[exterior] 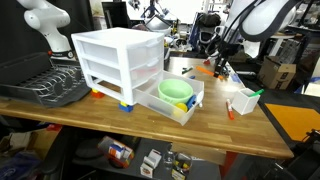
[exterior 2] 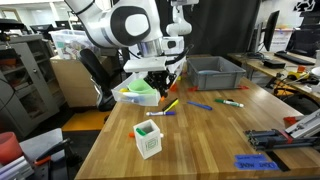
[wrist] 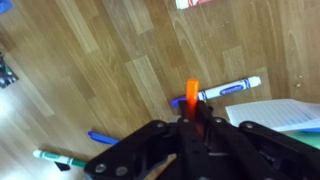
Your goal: Put the orange marker in the green bowl
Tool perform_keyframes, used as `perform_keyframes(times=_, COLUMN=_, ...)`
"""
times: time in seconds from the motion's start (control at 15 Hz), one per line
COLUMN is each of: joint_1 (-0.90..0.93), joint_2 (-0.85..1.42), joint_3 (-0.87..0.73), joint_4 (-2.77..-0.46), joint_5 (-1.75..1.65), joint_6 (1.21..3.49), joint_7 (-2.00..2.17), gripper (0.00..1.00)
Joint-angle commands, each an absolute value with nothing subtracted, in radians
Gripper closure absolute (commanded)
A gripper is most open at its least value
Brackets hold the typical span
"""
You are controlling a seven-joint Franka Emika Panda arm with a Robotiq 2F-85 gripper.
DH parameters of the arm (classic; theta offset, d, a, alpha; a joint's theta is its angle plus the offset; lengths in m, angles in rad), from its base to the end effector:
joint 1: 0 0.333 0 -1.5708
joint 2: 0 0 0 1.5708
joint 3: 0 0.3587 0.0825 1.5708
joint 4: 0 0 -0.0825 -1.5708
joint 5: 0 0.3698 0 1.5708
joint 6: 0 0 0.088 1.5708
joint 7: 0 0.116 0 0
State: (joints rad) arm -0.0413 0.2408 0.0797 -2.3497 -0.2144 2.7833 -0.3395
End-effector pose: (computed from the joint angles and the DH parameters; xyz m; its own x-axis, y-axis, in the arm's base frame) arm 0.5367 0.0290 0.2929 0.8288 0.5409 0.1433 0.5222 -0.8397 0.1492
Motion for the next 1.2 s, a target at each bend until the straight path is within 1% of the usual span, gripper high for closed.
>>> perform_keyframes(times=0.0, joint_1=-0.01, joint_2=0.106, joint_3=0.09, joint_4=-2.454, joint_5=-0.274, joint_6=2.825, joint_7=-0.426, gripper=0.97)
perform_keyframes(times=0.13, joint_1=0.021, joint_2=0.054, joint_3=0.102, joint_4=-2.477, joint_5=-0.309, joint_6=2.827, joint_7=-0.459, gripper=0.97)
perform_keyframes(times=0.33, joint_1=0.069, joint_2=0.037, joint_3=0.124, joint_4=-2.491, joint_5=-0.345, joint_6=2.842, joint_7=-0.526, gripper=0.97)
perform_keyframes(times=0.67, joint_1=0.122, joint_2=0.087, joint_3=0.179, joint_4=-2.5, joint_5=-0.322, joint_6=2.883, joint_7=-0.723, gripper=0.97)
perform_keyframes(times=1.13, joint_1=0.111, joint_2=0.182, joint_3=0.212, joint_4=-2.49, joint_5=-0.358, joint_6=2.949, joint_7=-1.055, gripper=0.97)
